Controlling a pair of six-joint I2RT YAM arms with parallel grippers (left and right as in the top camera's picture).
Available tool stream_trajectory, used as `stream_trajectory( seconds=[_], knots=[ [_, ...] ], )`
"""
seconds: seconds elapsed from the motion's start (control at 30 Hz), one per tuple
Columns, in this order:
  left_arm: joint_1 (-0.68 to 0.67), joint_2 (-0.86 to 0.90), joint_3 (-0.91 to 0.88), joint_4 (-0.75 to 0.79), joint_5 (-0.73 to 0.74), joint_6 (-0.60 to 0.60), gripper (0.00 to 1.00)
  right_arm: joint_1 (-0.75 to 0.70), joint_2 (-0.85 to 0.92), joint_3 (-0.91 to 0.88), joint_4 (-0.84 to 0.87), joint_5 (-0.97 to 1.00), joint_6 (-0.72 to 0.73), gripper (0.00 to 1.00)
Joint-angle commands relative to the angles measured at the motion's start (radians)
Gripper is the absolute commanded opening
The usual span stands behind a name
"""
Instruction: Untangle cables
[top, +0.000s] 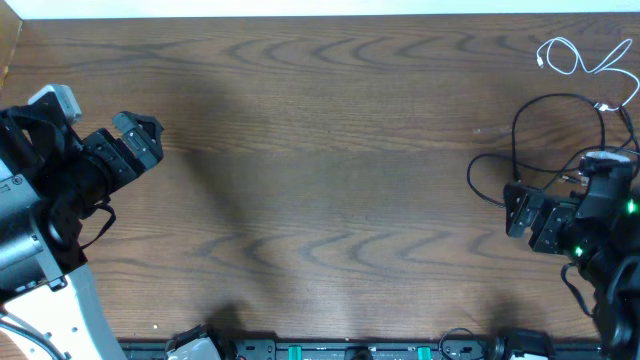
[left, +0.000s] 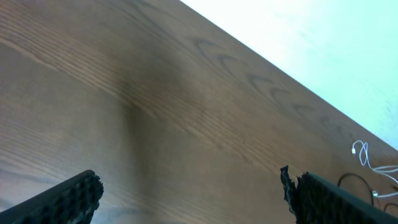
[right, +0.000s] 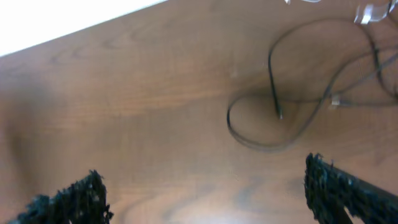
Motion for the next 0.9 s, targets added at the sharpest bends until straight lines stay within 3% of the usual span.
stream_trajectory(
  seconds=[0.0,0.33,0.87],
  knots=[
    [0.002,0.004,-0.002,-0.003,0.01,0.018,1.0,0.014,-0.096,-0.12,0.106,0.007,0.011,0.99],
    [0.002,0.004,-0.002,-0.003,0.01,0.018,1.0,0.098,-0.457,-0.626,0.615,0.016,0.008,0.99],
    [0.002,0.004,-0.002,-0.003,0.009,0.018,1.0,0.122,-0.735,-1.056,1.057,0.083,0.008,0.99]
  ],
)
